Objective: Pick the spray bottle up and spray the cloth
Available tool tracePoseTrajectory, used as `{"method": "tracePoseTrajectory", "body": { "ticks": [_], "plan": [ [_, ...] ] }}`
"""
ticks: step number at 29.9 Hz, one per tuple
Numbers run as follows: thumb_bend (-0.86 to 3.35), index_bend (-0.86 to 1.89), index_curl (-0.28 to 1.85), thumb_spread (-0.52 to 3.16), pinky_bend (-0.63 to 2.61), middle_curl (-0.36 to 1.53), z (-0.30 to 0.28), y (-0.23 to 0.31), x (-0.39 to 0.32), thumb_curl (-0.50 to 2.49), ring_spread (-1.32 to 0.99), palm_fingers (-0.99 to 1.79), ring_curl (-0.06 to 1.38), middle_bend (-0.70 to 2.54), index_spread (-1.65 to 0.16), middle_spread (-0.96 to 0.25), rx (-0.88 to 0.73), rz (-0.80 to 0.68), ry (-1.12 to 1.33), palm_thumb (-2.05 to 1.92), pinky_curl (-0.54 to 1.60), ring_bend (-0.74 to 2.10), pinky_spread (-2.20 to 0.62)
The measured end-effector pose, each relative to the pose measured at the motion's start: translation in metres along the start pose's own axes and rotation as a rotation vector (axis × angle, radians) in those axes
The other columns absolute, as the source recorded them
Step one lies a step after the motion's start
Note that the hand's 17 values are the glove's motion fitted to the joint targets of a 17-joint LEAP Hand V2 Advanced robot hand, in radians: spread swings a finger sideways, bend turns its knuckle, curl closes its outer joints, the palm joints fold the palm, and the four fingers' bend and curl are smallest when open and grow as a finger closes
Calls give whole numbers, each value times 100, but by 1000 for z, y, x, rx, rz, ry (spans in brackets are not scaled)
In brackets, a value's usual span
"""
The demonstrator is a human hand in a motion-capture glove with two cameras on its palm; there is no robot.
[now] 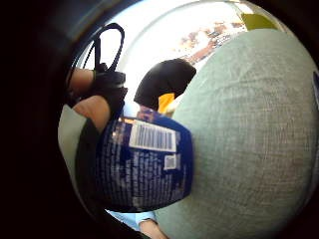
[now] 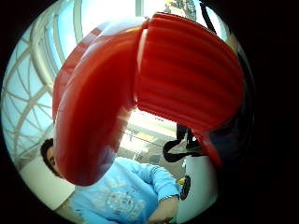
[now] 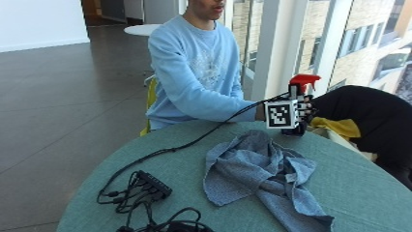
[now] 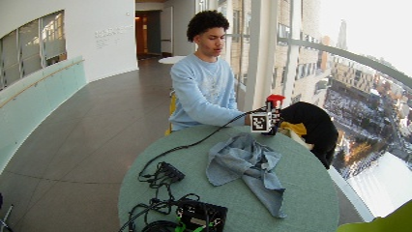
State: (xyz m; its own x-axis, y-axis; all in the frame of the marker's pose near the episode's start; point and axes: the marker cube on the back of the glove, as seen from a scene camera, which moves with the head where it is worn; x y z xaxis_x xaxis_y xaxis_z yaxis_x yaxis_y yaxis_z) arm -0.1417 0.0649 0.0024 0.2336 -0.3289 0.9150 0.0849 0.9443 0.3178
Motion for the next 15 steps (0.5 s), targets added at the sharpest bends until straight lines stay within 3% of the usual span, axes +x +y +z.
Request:
{"method": "tracePoseTrajectory", "body": {
  "ticks": [6,11,15],
  "plan": [
    [-3,18,47,94,13,48,-2,0,0,58,-9,104,36,31,-22,-8,-14,4,2,86,27,38,9],
    [-3,1,41,98,20,48,-5,22,-1,54,-9,85,38,32,-26,-8,-153,9,50,85,29,40,12],
    [-3,-3,34,99,24,49,-22,23,-13,52,-9,74,39,35,-30,-8,-90,-9,110,84,31,41,15]
  ]
}}
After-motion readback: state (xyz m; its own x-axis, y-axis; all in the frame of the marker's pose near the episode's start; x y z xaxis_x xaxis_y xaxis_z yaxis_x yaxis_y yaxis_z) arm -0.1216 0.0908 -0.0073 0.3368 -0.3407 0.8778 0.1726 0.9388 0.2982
